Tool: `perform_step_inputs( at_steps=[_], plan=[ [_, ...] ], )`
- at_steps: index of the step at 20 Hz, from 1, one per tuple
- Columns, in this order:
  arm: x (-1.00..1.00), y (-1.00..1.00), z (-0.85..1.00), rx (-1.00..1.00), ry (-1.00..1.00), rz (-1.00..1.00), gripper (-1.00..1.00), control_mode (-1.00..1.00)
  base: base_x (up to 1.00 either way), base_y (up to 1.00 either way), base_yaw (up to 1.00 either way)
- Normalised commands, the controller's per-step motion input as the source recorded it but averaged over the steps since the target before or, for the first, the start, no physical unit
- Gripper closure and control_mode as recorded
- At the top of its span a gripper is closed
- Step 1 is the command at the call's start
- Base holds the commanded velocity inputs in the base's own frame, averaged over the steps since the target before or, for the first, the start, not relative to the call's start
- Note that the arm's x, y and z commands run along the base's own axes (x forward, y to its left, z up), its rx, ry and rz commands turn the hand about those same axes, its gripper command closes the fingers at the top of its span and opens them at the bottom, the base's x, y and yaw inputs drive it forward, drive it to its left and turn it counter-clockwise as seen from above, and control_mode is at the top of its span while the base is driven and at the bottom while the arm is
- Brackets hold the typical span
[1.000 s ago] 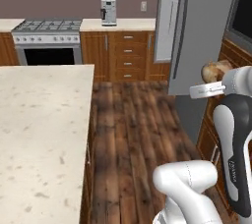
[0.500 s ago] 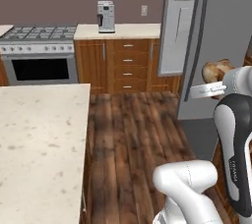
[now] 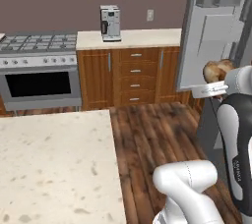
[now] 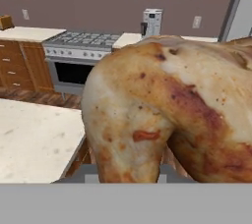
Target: Transport the chicken drumstick and eggplant to the fridge. Place the chicken drumstick on the rack containing meat and place the eggplant on the rack containing the vegetable, ensuring meats and vegetables are on different racks.
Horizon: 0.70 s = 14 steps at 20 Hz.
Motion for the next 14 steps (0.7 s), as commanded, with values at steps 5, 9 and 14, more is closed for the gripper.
perform_step_inputs(
  at_steps=[5, 9, 14],
  plan=[
    [0.0, 0.0, 0.0, 0.0, 0.0, 0.0, 1.0, 1.0, 1.0, 0.07, -0.05],
    [0.0, 0.0, 0.0, 0.0, 0.0, 0.0, 1.0, 1.0, 1.0, 0.0, -0.01],
    [0.0, 0.0, 0.0, 0.0, 0.0, 0.0, 1.0, 1.0, 1.0, 0.16, -0.13]
  ],
)
